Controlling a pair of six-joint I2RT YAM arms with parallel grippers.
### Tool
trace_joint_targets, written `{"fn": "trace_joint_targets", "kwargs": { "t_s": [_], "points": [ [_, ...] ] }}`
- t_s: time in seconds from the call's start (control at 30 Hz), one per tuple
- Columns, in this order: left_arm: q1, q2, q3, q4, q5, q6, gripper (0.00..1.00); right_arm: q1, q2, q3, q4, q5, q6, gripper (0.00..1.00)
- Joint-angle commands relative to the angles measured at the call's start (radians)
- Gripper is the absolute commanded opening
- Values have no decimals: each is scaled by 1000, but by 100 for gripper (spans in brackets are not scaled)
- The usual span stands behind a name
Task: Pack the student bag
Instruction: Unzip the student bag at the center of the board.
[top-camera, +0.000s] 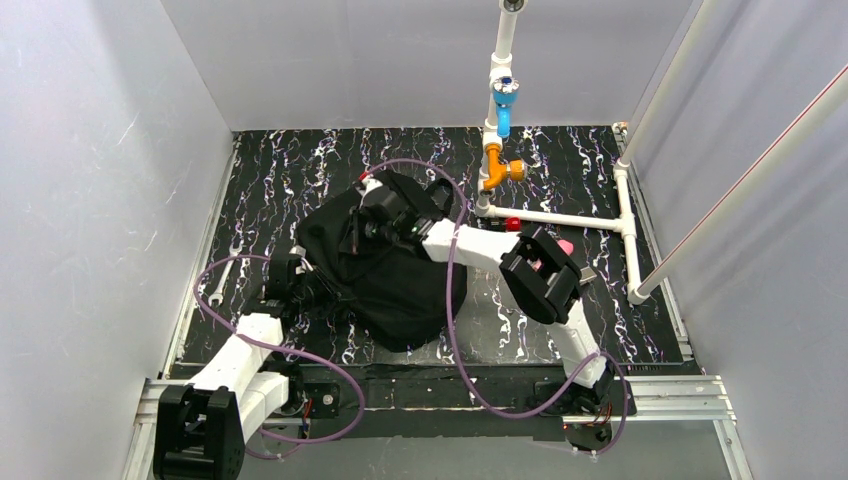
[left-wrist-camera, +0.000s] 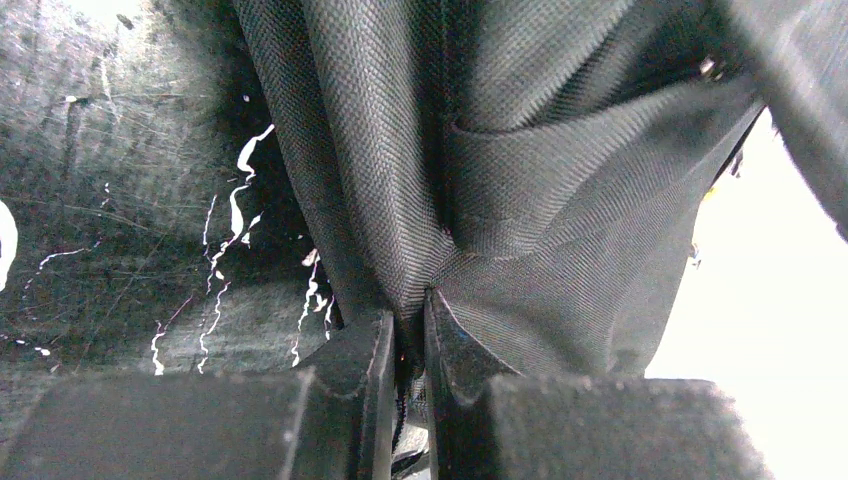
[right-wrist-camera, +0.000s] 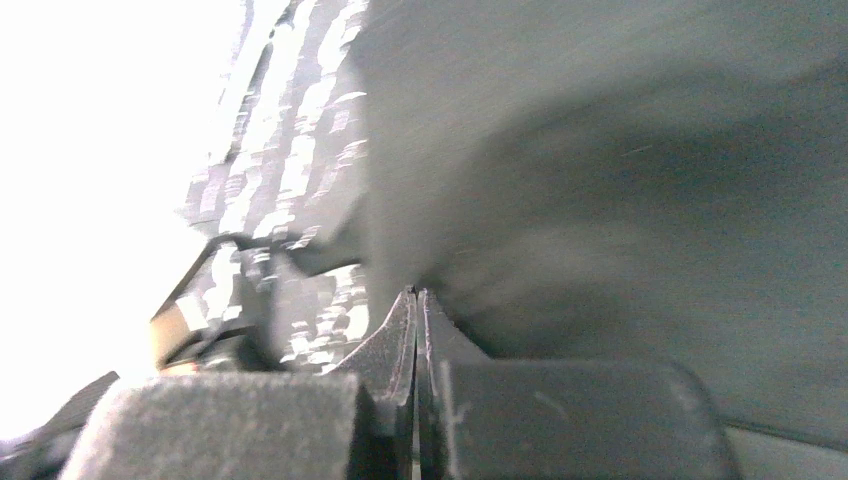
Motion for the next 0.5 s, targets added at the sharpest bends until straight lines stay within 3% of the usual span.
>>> {"fn": "trace_joint_targets", "kwargs": {
  "t_s": [0.0,0.2,0.37,0.43,0.47],
  "points": [
    [-1,-10,-30,77,-23,-21,0,78,-32,-120,381,-134,333,1],
    [-1,-27,-42,81,-32,-17,0,88,-30,-190,576,-151,451,1],
    [-1,-70,-43,25,-43,-11,0,38,-76,-147,415,-181,309,4],
    [-1,-88,-27,-23,-45,-3,3,26,-103,-32,114,-152,73,35],
    [-1,-99,-15,-51,-43,8,9,26,-126,8,-34,-98,-28,45]
  ]
}}
